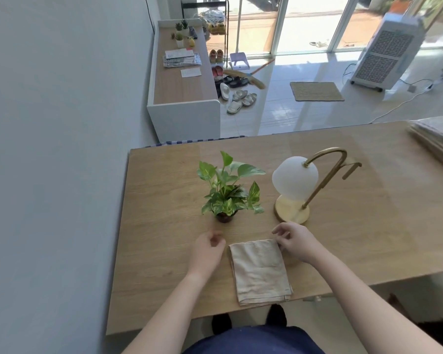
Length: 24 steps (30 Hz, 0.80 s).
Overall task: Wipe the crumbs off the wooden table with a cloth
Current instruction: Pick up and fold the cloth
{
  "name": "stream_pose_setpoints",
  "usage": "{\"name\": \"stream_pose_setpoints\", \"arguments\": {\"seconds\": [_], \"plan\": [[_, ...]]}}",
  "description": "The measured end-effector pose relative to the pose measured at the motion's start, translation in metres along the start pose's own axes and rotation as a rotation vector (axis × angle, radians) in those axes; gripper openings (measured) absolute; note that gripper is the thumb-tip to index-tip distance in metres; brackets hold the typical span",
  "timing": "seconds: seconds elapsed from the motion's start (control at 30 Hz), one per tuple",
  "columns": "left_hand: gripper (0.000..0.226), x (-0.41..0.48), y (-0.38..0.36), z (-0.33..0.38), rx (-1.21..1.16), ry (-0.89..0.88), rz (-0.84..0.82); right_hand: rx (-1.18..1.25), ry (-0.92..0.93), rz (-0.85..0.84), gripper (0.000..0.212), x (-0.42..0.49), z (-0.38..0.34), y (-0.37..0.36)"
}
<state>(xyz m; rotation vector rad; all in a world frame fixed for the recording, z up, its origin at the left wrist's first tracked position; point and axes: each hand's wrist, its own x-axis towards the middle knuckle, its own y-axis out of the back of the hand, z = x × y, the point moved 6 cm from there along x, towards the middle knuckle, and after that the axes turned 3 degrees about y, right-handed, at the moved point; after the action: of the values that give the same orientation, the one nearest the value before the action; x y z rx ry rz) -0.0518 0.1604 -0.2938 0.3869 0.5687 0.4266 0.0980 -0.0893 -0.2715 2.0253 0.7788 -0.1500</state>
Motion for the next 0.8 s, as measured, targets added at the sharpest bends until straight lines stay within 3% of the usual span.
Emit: {"name": "stream_pose_setpoints", "arguments": {"seconds": [0.13,0.27,0.6,0.8], "plan": [[0.031,0.0,-0.027,0.014,0.324,-0.09,-0.153,-0.038,0.048,-0.037,0.009,-0.001,-0.002,-0.009],[0.016,0.005,-0.034,0.021,0.425,-0.119,-0.166,-0.097,0.074,-0.039,0.004,0.003,-0.007,-0.014],[0.009,0.007,-0.026,0.02,0.338,-0.127,-0.194,0.017,0.051,-0.095,0.01,-0.003,-0.004,-0.015],[0.008,-0.003,-0.008,0.025,0.141,-0.128,-0.267,0.185,0.055,-0.12,0.005,-0.012,-0.004,-0.003]]}}
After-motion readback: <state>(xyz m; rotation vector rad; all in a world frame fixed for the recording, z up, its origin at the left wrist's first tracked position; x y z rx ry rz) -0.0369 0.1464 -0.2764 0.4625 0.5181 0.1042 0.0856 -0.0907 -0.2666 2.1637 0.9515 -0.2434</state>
